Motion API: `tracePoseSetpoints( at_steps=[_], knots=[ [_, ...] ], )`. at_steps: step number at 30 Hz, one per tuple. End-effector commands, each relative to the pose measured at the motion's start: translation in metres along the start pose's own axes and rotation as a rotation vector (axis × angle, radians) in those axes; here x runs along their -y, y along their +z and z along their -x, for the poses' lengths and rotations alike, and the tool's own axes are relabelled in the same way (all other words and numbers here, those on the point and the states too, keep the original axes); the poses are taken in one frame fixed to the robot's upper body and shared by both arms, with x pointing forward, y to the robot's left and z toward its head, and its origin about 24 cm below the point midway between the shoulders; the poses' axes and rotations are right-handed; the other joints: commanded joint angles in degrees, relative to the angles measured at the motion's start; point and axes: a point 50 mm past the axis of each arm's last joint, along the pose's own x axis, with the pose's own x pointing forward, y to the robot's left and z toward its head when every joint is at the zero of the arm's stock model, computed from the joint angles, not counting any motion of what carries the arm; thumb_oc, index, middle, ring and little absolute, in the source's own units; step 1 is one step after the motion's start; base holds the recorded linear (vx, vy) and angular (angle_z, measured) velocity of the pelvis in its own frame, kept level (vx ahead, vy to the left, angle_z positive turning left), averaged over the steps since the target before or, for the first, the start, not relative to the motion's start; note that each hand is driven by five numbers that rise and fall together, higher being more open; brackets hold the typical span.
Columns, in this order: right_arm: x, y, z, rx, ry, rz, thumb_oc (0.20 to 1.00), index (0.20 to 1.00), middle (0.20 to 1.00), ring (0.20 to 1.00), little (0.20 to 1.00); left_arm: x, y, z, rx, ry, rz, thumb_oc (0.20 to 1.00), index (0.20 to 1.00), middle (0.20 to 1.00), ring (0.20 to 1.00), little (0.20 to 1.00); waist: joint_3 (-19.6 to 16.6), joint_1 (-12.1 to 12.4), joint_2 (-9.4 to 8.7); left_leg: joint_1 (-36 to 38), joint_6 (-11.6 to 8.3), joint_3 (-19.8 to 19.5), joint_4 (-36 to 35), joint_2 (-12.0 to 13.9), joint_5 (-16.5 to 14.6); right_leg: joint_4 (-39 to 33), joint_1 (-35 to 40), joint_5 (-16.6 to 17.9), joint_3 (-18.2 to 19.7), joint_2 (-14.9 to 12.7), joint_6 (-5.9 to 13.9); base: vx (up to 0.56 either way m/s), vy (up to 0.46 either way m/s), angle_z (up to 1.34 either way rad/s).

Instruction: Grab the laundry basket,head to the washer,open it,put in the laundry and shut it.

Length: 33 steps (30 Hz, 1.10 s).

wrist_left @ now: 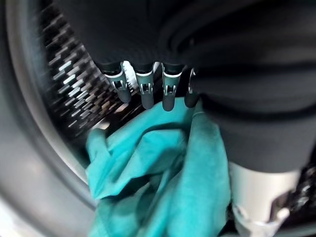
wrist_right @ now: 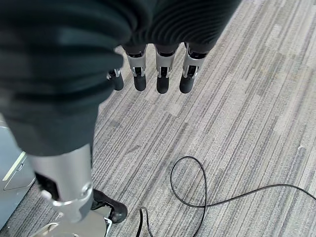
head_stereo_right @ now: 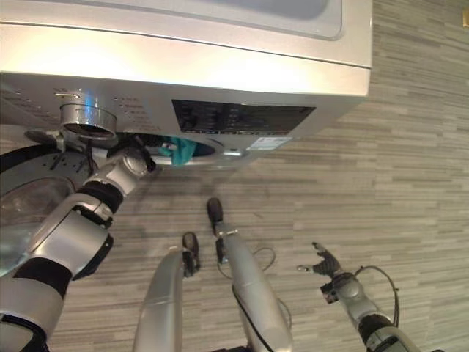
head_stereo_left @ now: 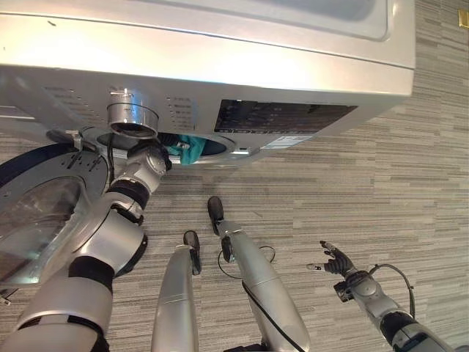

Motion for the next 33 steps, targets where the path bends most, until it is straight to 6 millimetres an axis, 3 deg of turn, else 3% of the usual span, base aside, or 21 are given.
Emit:
tracePoseSetpoints(
  at_steps=[1, 2, 6, 7, 8, 10, 11, 14, 15, 16, 18, 20, 23, 25, 26, 27, 28, 29, 31, 32, 33],
  knots=[
    [0.008, -0.026, 0.016, -0.044, -0.044, 0.033, 1.0, 1.0, 1.0, 1.0, 1.0, -0.001, -0.014, 0.005, -0.011, 0.087, -0.031, 1.0, 1.0, 1.0, 1.0, 1.0, -1.05, 0.02, 0.91, -1.43, -0.71, -3.84, 0.59, 0.95, 2.14, -0.48, 6.19, -6.28, 0.88, -2.35, 4.38, 0.0, 0.0, 0.0],
    [0.008, -0.026, 0.016, -0.044, -0.044, 0.033, 1.0, 1.0, 1.0, 1.0, 1.0, -0.001, -0.014, 0.005, -0.011, 0.087, -0.031, 1.0, 1.0, 1.0, 1.0, 1.0, -1.04, 0.02, 0.88, -1.38, -0.71, -3.83, 0.55, 0.95, 2.15, -0.49, 6.23, -6.27, 0.9, -2.36, 4.38, 0.0, 0.0, 0.0],
    [-0.004, -0.044, 0.022, -0.116, -0.051, 0.0, 1.0, 1.0, 1.0, 1.0, 1.0, 0.04, -0.065, 0.04, -0.151, 0.023, 0.05, 1.0, 1.0, 1.0, 1.0, 1.0, -0.72, 1.83, 1.48, 3.62, -0.98, -3.25, -3.55, 0.46, 3.64, -2.17, 10.1, -6.28, 1.38, -2.98, 4.48, 0.03, -0.008, -0.09],
    [-0.004, -0.044, 0.022, -0.116, -0.051, 0.0, 1.0, 1.0, 1.0, 1.0, 1.0, 0.041, -0.065, 0.041, -0.152, 0.022, 0.05, 1.0, 1.0, 1.0, 1.0, 1.0, -0.7, 1.8, 1.45, 3.74, -0.98, -3.23, -3.64, 0.44, 3.67, -2.22, 10.2, -6.26, 1.4, -3.0, 4.48, -0.02, -0.049, -0.06],
    [-0.009, -0.05, 0.025, -0.144, -0.051, -0.013, 1.0, 1.0, 1.0, 1.0, 1.0, 0.056, -0.085, 0.06, -0.183, -0.008, 0.054, 1.0, 1.0, 1.0, 1.0, 1.0, -1.03, 2.32, 1.35, 5.88, -1.12, -2.95, -7.13, -0.47, 6.77, -4.61, 12.16, -4.43, 1.26, -3.99, 4.08, 0.0, -0.068, 0.06],
    [-0.014, -0.069, 0.032, -0.232, -0.073, -0.056, 1.0, 1.0, 1.0, 1.0, 1.0, 0.097, -0.124, 0.114, -0.314, -0.132, 0.107, 1.0, 1.0, 1.0, 1.0, 1.0, -1.6, 4.62, 2.39, 13.05, -1.85, -3.74, -13.62, -1.83, 8.92, -8.32, 18.73, -4.16, 0.62, -5.07, 4.22, 0.11, -0.096, 0.35],
    [-0.015, -0.072, 0.034, -0.254, -0.08, -0.065, 1.0, 1.0, 1.0, 1.0, 1.0, 0.11, -0.132, 0.132, -0.35, -0.188, 0.118, 1.0, 1.0, 1.0, 1.0, 1.0, -1.77, 5.13, 2.69, 15.3, -2.09, -4.08, -15.58, -2.09, 9.6, -9.32, 20.79, -4.1, 0.35, -5.34, 4.31, 0.15, -0.054, 0.35],
    [-0.014, -0.077, 0.035, -0.278, -0.09, -0.075, 1.0, 1.0, 1.0, 1.0, 1.0, 0.125, -0.138, 0.152, -0.396, -0.25, 0.163, 1.0, 1.0, 1.0, 1.0, 1.0, -1.84, 5.74, 3.21, 19.21, -2.52, -4.76, -19.15, -2.42, 10.91, -10.97, 24.22, -4.01, 0.02, -5.76, 4.36, 0.07, -0.019, 0.31],
    [-0.012, -0.081, 0.037, -0.307, -0.105, -0.081, 1.0, 1.0, 1.0, 1.0, 1.0, 0.14, -0.145, 0.175, -0.436, -0.33, 0.184, 1.0, 1.0, 1.0, 1.0, 1.0, -2.51, 6.43, 3.88, 22.92, -3.02, -5.58, -22.94, -2.5, 12.51, -12.5, 27.34, -3.93, -0.3, -5.79, 4.47, 0.11, -0.031, 0.42],
    [-0.012, -0.082, 0.037, -0.317, -0.103, -0.083, 1.0, 1.0, 1.0, 1.0, 1.0, 0.147, -0.148, 0.186, -0.463, -0.366, 0.198, 1.0, 1.0, 1.0, 1.0, 1.0, -2.82, 6.63, 4.24, 24.71, -3.11, -5.65, -24.6, -2.51, 13.01, -13.18, 28.73, -3.92, -0.37, -5.78, 4.49, 0.08, -0.027, 0.35],
    [-0.011, -0.083, 0.037, -0.324, -0.108, -0.087, 1.0, 1.0, 1.0, 1.0, 1.0, 0.152, -0.151, 0.195, -0.497, -0.391, 0.224, 1.0, 1.0, 1.0, 1.0, 1.0, -3.28, 6.8, 4.45, 26.12, -3.34, -6.0, -26.31, -2.35, 13.88, -13.71, 29.8, -3.79, -0.34, -5.74, 4.49, 0.04, -0.02, 0.06],
    [-0.009, -0.087, 0.039, -0.359, -0.114, -0.095, 1.0, 1.0, 1.0, 1.0, 1.0, 0.169, -0.158, 0.23, -0.565, -0.515, 0.271, 1.0, 1.0, 1.0, 1.0, 1.0, -4.64, 7.42, 5.38, 30.61, -3.96, -7.47, -29.92, -2.41, 15.44, -16.79, 34.36, -3.6, 0.44, -5.47, 4.42, 0.09, -0.055, 0.11],
    [-0.006, -0.089, 0.039, -0.373, -0.113, -0.098, 1.0, 1.0, 1.0, 1.0, 1.0, 0.175, -0.162, 0.244, -0.608, -0.559, 0.325, 1.0, 1.0, 1.0, 1.0, 1.0, -5.39, 8.02, 5.44, 30.83, -4.18, -8.58, -28.76, -2.82, 16.05, -19.52, 36.17, -3.01, 1.5, -5.64, 4.2, 0.02, -0.013, 0.02],
    [0.003, -0.092, 0.04, -0.398, -0.12, -0.072, 1.0, 1.0, 1.0, 1.0, 1.0, 0.183, -0.167, 0.27, -0.663, -0.632, 0.348, 1.0, 1.0, 1.0, 1.0, 1.0, -5.52, 10.71, 4.34, 29.45, -5.29, -16.86, -24.33, -4.59, 18.75, -22.55, 39.19, -1.46, 3.59, -5.85, 4.13, 0.0, -0.017, -0.05],
    [0.005, -0.094, 0.042, -0.408, -0.125, -0.074, 1.0, 1.0, 1.0, 1.0, 1.0, 0.184, -0.17, 0.277, -0.687, -0.648, 0.352, 1.0, 1.0, 1.0, 1.0, 1.0, -6.34, 10.43, 4.25, 29.53, -5.42, -17.41, -25.99, -4.29, 19.17, -23.33, 39.63, -1.48, 3.48, -6.17, 4.31, 0.04, 0.031, -0.33],
    [0.006, -0.096, 0.043, -0.423, -0.13, -0.07, 1.0, 1.0, 1.0, 1.0, 1.0, 0.186, -0.174, 0.287, -0.724, -0.675, 0.35, 1.0, 1.0, 1.0, 1.0, 1.0, -7.25, 9.75, 4.59, 30.24, -6.01, -15.33, -28.91, -1.82, 20.18, -23.88, 40.21, -1.66, 2.54, -6.62, 4.52, 0.02, 0.023, -0.36],
    [0.006, -0.096, 0.043, -0.424, -0.13, -0.07, 1.0, 1.0, 1.0, 1.0, 1.0, 0.186, -0.174, 0.287, -0.724, -0.675, 0.35, 1.0, 1.0, 1.0, 1.0, 1.0, -7.19, 9.73, 4.58, 30.47, -6.04, -15.35, -29.14, -1.8, 20.24, -23.93, 40.36, -1.68, 2.53, -6.63, 4.5, 0.03, 0.056, -0.21],
    [0.005, -0.102, 0.048, -0.441, -0.129, -0.08, 1.0, 1.0, 1.0, 1.0, 1.0, 0.188, -0.177, 0.295, -0.745, -0.705, 0.337, 1.0, 1.0, 1.0, 1.0, 1.0, -7.99, 8.94, 5.22, 31.72, -7.2, -10.83, -34.29, 2.24, 22.43, -24.62, 41.08, -1.84, 1.08, -7.42, 4.86, 0.03, 0.059, 0.25],
    [0.004, -0.108, 0.053, -0.464, -0.129, -0.082, 1.0, 1.0, 1.0, 1.0, 1.0, 0.188, -0.181, 0.304, -0.756, -0.741, 0.294, 1.0, 1.0, 1.0, 1.0, 1.0, -8.87, 8.88, 6.06, 32.91, -8.32, -11.0, -38.95, 4.77, 25.38, -25.37, 42.08, -1.98, 0.63, -7.53, 4.99, 0.06, 0.117, 0.46],
    [0.006, -0.108, 0.053, -0.465, -0.133, -0.088, 1.0, 1.0, 1.0, 1.0, 1.0, 0.188, -0.182, 0.307, -0.76, -0.758, 0.283, 1.0, 1.0, 1.0, 1.0, 1.0, -9.22, 8.67, 6.42, 33.46, -8.71, -11.08, -40.33, 5.42, 26.02, -25.45, 42.4, -1.96, 0.61, -7.78, 5.3, 0.11, 0.254, 0.48],
    [0.01, -0.11, 0.055, -0.475, -0.131, -0.094, 1.0, 1.0, 1.0, 1.0, 1.0, 0.187, -0.188, 0.317, -0.779, -0.791, 0.257, 1.0, 1.0, 1.0, 1.0, 1.0, -9.92, 8.12, 7.14, 35.23, -8.65, -10.73, -40.65, 5.28, 24.67, -24.67, 42.97, -2.12, 1.46, -8.27, 6.1, 0.11, 0.272, 0.34]
  ],
)
